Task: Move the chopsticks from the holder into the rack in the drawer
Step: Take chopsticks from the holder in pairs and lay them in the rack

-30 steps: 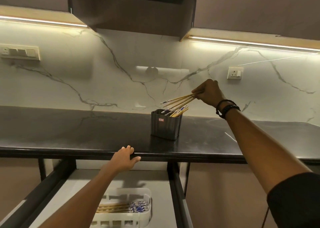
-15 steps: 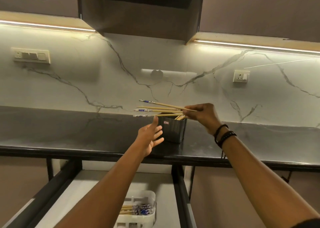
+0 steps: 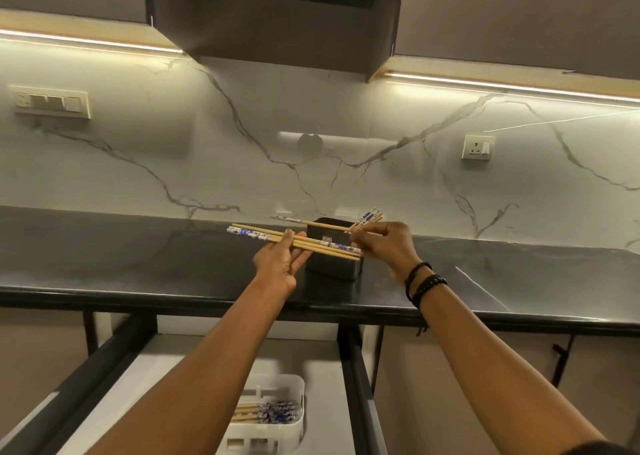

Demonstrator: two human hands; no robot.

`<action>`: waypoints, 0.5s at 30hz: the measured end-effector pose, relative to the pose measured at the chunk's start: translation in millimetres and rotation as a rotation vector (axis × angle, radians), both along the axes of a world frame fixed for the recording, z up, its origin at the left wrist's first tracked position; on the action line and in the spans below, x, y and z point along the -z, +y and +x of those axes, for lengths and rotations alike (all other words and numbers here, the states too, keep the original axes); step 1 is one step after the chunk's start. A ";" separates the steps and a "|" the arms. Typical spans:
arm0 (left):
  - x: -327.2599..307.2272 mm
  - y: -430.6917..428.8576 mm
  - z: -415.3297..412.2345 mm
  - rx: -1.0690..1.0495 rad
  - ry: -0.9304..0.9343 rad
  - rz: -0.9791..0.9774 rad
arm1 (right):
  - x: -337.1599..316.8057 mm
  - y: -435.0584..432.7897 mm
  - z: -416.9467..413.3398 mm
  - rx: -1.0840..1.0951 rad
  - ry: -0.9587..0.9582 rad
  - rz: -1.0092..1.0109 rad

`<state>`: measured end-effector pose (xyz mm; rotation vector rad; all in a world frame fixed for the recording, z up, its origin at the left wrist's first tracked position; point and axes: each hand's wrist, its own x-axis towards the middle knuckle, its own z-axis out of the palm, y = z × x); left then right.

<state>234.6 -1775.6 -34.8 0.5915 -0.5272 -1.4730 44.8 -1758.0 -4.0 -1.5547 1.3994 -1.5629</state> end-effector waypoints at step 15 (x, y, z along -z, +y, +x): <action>31.9 13.6 47.1 0.112 -0.417 -0.143 | -13.2 -74.5 -9.6 0.214 -0.064 0.130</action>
